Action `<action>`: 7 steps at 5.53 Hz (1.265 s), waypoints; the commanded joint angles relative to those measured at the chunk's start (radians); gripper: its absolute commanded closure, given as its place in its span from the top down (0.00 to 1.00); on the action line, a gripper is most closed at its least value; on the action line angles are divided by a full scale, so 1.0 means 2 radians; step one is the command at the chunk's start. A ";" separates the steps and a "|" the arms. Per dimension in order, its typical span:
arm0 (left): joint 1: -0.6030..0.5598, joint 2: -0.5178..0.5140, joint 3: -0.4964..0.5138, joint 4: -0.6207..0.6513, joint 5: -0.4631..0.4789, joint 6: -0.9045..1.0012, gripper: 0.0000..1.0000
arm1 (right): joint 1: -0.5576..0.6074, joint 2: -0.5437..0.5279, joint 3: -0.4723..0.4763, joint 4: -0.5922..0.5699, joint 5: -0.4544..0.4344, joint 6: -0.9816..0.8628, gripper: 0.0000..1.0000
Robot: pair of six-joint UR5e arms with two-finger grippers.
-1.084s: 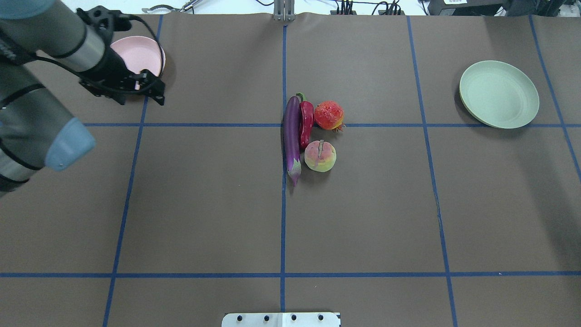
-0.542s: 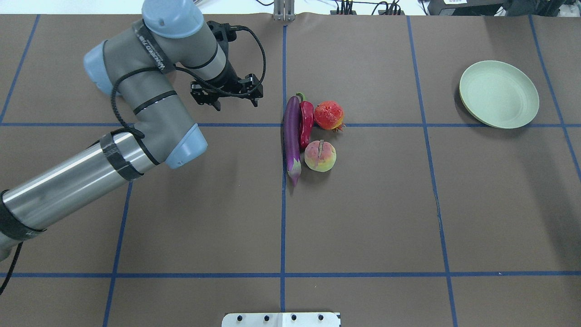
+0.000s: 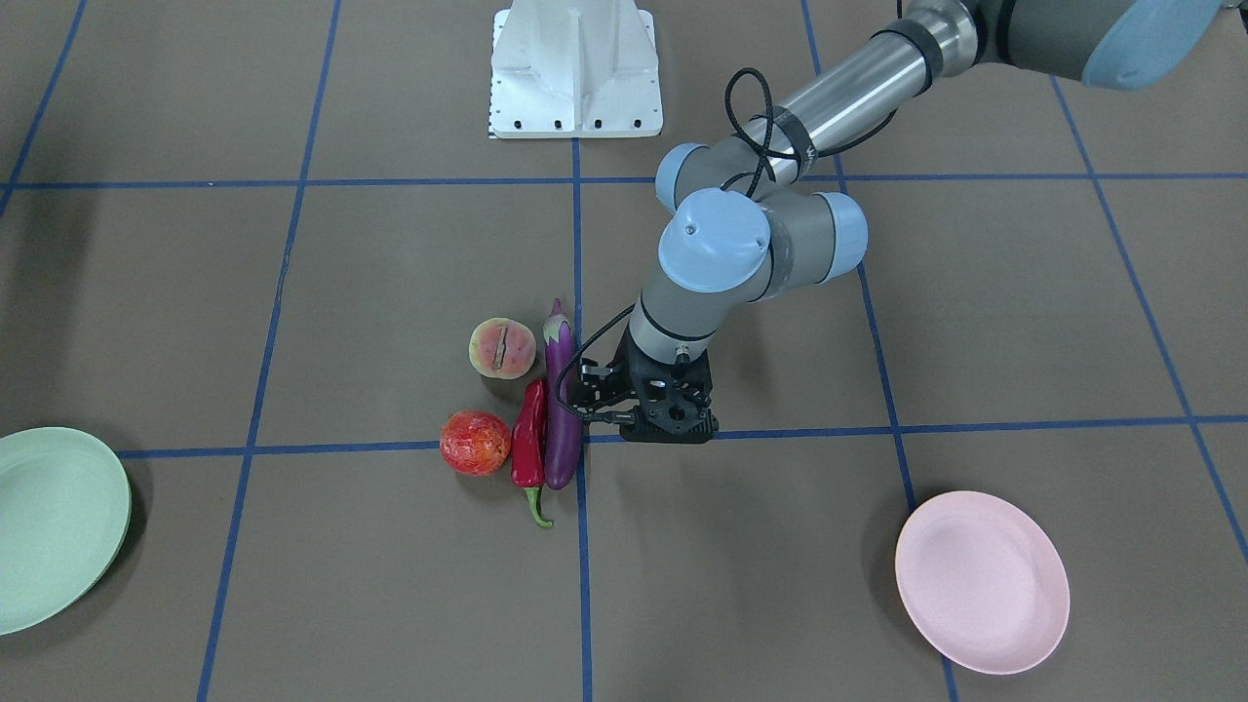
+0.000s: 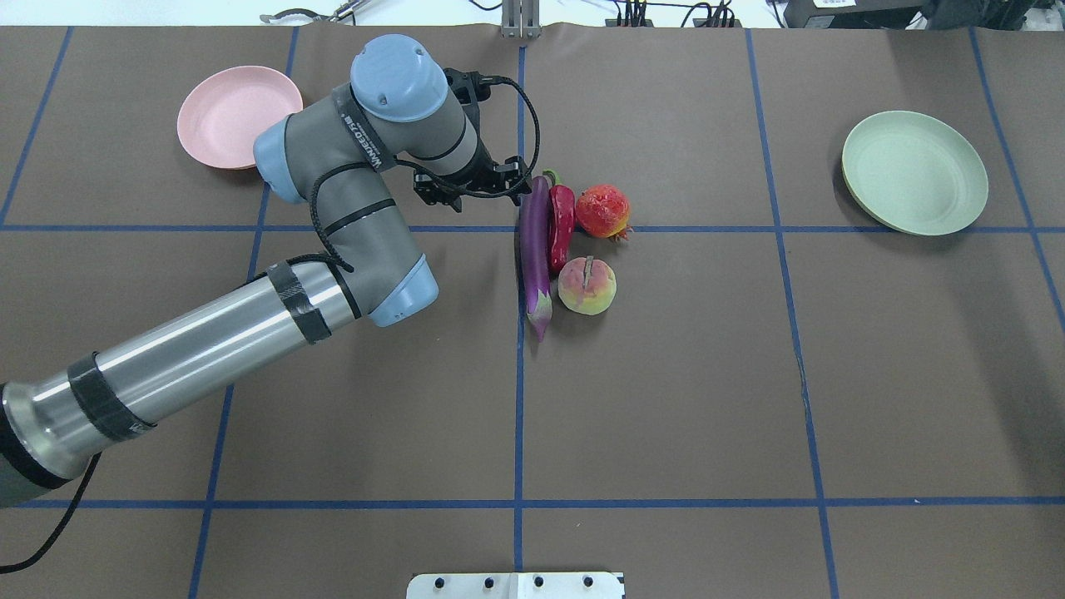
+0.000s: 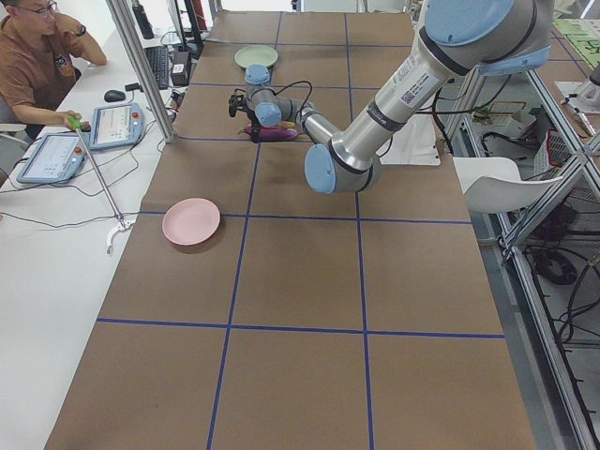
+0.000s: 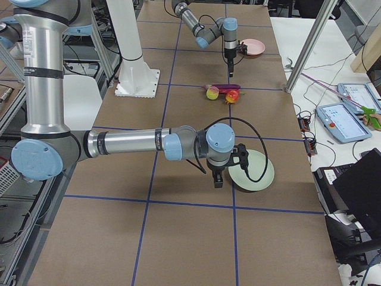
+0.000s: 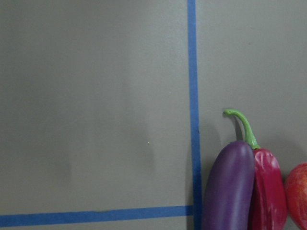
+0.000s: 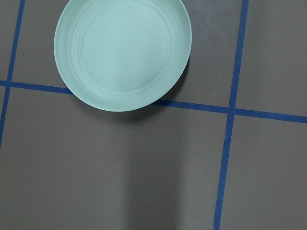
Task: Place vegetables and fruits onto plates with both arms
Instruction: 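Move the left gripper over the purple eggplant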
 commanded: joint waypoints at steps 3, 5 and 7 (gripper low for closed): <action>0.019 -0.037 0.061 -0.031 0.027 -0.001 0.82 | 0.000 0.001 0.000 0.000 0.000 0.000 1.00; 0.026 -0.038 0.066 -0.031 0.028 -0.001 0.79 | 0.000 0.001 -0.001 0.000 0.000 0.000 1.00; 0.026 -0.038 0.080 -0.043 0.028 -0.001 0.70 | 0.000 0.001 -0.004 0.000 0.000 -0.001 1.00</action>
